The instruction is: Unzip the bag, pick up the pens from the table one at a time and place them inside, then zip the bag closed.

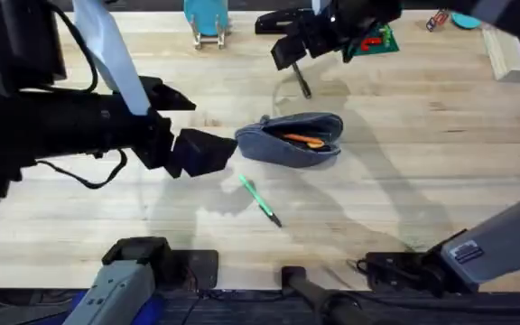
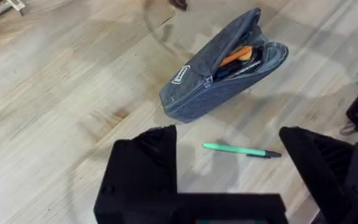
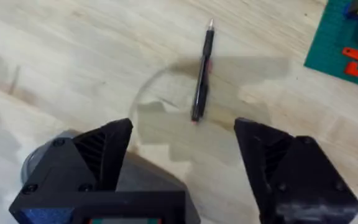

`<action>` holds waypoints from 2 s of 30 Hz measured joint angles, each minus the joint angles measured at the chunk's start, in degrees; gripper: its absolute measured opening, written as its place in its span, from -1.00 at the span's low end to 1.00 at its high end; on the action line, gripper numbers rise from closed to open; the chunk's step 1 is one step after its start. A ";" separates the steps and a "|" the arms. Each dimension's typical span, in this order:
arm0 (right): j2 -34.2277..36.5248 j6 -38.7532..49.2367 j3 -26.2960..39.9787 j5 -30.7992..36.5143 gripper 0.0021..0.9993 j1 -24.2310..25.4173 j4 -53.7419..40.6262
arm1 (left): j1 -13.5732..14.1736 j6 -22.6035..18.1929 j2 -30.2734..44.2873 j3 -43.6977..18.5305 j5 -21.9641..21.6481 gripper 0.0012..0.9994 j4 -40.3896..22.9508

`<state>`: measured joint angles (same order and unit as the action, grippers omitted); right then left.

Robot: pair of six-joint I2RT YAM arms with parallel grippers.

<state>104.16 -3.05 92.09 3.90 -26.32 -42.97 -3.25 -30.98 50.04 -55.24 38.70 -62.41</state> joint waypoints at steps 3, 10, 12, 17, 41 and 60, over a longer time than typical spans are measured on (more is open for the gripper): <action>2.24 -0.18 0.00 0.06 0.99 0.32 2.29 | -0.01 0.00 0.00 0.00 0.00 0.99 0.00; 7.77 -1.57 0.00 0.46 1.00 0.37 7.62 | 0.00 0.00 0.00 0.00 0.00 0.99 0.02; 9.16 -2.24 0.00 0.89 1.00 0.37 8.48 | -0.01 0.00 0.00 0.00 -0.01 0.99 0.00; 12.21 -3.86 0.00 1.33 1.00 0.37 9.70 | 0.00 0.00 0.00 0.00 0.00 0.99 0.00; 17.99 -10.11 0.74 2.78 0.13 1.37 9.24 | -0.02 0.00 0.00 0.00 0.00 0.99 0.00; 18.01 -10.47 1.52 3.25 -0.94 1.43 8.67 | 0.00 0.00 0.00 0.00 0.00 0.99 -0.02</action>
<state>122.16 -13.52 93.62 7.15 -24.89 -34.30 -3.25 -30.98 50.04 -55.24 38.70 -62.43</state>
